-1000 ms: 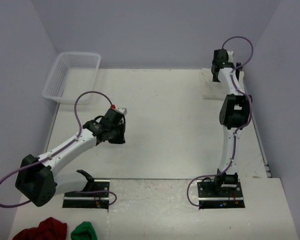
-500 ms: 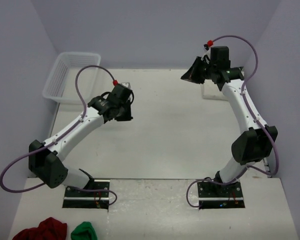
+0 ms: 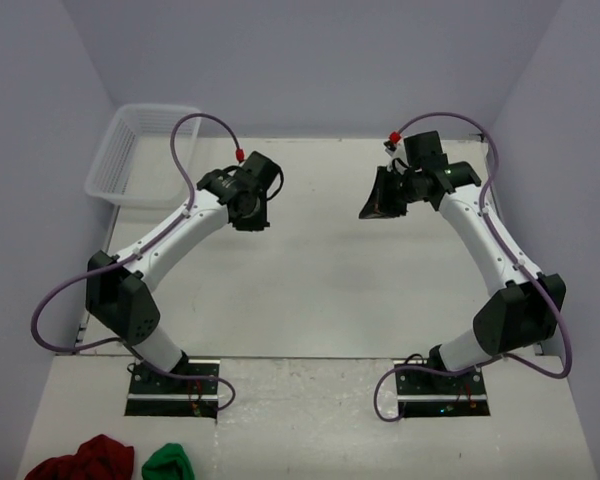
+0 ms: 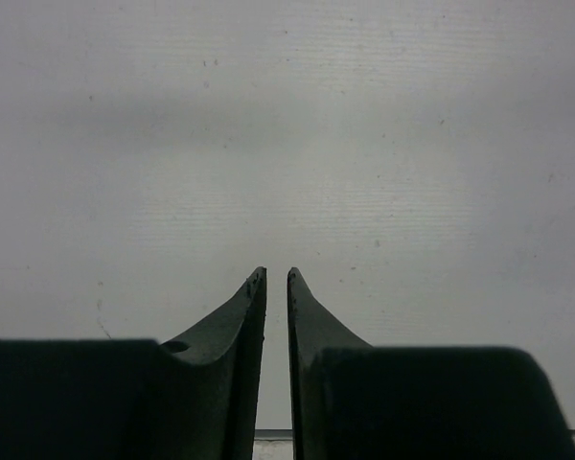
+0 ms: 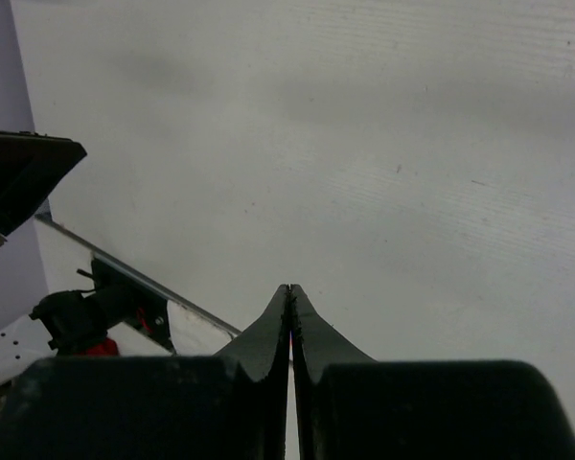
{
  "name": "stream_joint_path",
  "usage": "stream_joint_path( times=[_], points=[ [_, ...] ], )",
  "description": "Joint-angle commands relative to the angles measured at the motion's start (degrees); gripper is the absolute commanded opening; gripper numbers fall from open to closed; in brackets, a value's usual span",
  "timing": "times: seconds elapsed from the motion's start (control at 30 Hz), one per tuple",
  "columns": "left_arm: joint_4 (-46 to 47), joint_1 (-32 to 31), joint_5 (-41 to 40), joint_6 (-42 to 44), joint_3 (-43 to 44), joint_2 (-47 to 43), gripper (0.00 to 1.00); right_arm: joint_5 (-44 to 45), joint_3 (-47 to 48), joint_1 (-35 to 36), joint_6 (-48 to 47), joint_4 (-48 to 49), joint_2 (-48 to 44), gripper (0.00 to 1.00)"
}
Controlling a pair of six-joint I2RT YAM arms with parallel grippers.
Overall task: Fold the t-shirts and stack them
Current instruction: Put the neatly folded tshirt into the corner of the board with the right arm
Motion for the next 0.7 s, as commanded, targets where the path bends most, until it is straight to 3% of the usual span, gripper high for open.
stream_joint_path(
  times=[0.0, 0.2, 0.23, 0.3, 0.33, 0.37, 0.4, 0.5, 0.67],
  points=[
    [-1.1, -0.3, -2.1, 2.2, 4.5, 2.3, 0.15, 1.4, -1.5, 0.1, -2.9, 0.4, -1.6, 0.00],
    [1.0, -0.3, -2.6, 4.4, 2.7, 1.0, 0.17, 2.7, -2.9, 0.2, -3.8, 1.1, -2.4, 0.00],
    [1.3, -0.3, -2.6, 4.4, 1.6, 0.6, 0.18, 2.8, -2.9, 0.4, -3.7, 1.4, -2.5, 0.08],
    [1.4, -0.3, -2.8, 4.6, 0.8, -0.2, 0.25, 5.0, -2.6, 1.3, -3.7, 1.1, -2.1, 0.40],
    [1.4, -0.3, -2.8, 4.9, 0.0, -0.4, 0.27, 5.4, -2.4, 1.7, -3.9, 1.1, -1.9, 0.74],
    [1.2, -0.3, -2.9, 5.1, -0.3, -0.6, 0.31, 5.5, -2.4, 2.0, -4.1, 1.2, -1.8, 0.93],
    [1.4, -0.3, -2.9, 5.4, -0.6, -1.1, 0.34, 5.4, -2.3, 2.7, -4.3, 1.9, -1.7, 0.99],
    [1.8, -0.3, -3.2, 5.7, -2.5, -2.7, 0.38, 5.3, -1.3, 3.8, -4.7, 2.1, -1.6, 0.99],
    [2.5, -0.3, -4.0, 5.9, -4.8, -4.0, 0.57, 4.6, -2.8, 4.1, -3.3, 4.9, -2.5, 0.99]
  ],
)
